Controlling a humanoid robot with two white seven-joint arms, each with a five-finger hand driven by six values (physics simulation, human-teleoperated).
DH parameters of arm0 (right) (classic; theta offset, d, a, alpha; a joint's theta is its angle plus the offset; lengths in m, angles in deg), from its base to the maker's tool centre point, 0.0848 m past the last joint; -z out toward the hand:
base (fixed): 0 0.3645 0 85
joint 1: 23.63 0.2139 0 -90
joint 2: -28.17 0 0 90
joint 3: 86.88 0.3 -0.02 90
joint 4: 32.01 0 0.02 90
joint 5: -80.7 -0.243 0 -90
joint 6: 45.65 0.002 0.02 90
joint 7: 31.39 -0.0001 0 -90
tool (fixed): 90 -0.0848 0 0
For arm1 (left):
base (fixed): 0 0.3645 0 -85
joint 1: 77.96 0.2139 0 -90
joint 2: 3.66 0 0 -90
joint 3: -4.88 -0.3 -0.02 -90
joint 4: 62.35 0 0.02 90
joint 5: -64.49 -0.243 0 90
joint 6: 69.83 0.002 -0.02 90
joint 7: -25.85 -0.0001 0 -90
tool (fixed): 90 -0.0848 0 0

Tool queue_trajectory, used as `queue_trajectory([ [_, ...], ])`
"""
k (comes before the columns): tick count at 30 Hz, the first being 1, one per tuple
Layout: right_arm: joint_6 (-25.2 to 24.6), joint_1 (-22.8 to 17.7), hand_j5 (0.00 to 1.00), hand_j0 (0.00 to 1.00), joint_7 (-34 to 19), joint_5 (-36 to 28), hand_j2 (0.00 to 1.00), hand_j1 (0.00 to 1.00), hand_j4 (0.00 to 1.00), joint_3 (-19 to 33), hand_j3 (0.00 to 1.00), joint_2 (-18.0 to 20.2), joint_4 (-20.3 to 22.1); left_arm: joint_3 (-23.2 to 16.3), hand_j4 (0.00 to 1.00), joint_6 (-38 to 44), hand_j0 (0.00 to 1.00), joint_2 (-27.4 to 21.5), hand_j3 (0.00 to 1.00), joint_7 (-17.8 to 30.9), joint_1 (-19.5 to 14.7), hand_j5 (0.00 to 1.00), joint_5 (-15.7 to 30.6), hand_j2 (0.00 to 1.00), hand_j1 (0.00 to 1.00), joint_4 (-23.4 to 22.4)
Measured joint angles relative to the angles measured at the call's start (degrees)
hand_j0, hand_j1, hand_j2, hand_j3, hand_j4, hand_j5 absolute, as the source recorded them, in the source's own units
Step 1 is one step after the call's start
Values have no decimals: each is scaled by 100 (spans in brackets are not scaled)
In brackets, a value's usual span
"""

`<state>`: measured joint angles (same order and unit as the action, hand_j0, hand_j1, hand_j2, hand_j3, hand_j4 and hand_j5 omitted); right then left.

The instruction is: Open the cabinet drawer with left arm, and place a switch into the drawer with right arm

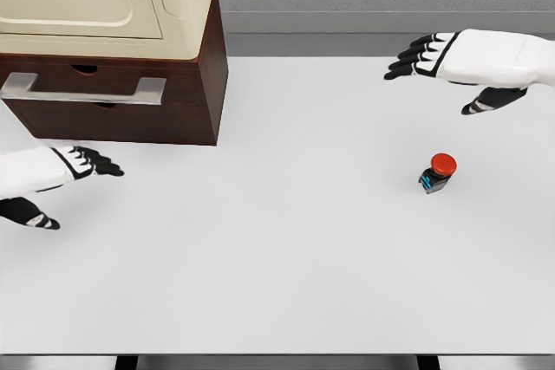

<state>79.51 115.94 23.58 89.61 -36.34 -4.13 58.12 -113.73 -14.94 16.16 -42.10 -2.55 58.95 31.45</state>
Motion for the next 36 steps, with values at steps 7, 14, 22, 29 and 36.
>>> queue_trajectory([
  [7, -1, 0, 100, 100, 0, 17, 100, 100, 100, 375, 100, 246, 4, -330, 100, 2, 100, -312, 100, -6, -289, 100, 41, 100, 100, 197],
  [14, 1, -299, 100, 100, 0, 64, 100, 100, 100, -324, 100, 732, 171, -560, 100, 2, 100, -1042, 100, -10, -958, 100, 528, 100, 100, 662],
  [22, -1, -439, 100, 100, 0, 316, 100, 100, 100, -704, 100, 853, 397, -871, 100, -7, 100, -1270, 100, 965, -1594, 100, 2983, 100, 100, 714],
  [29, -2, -439, 100, 100, 1, 463, 100, 100, 100, -785, 100, 673, 183, -891, 100, 480, 100, -622, 100, 1264, -2020, 100, 3912, 100, 100, 718],
  [36, -2, -448, 100, 100, 1, 731, 100, 100, 100, -862, 100, 336, -207, -921, 100, 1531, 100, -300, 100, 1228, -2021, 100, 3231, 100, 100, 715],
])
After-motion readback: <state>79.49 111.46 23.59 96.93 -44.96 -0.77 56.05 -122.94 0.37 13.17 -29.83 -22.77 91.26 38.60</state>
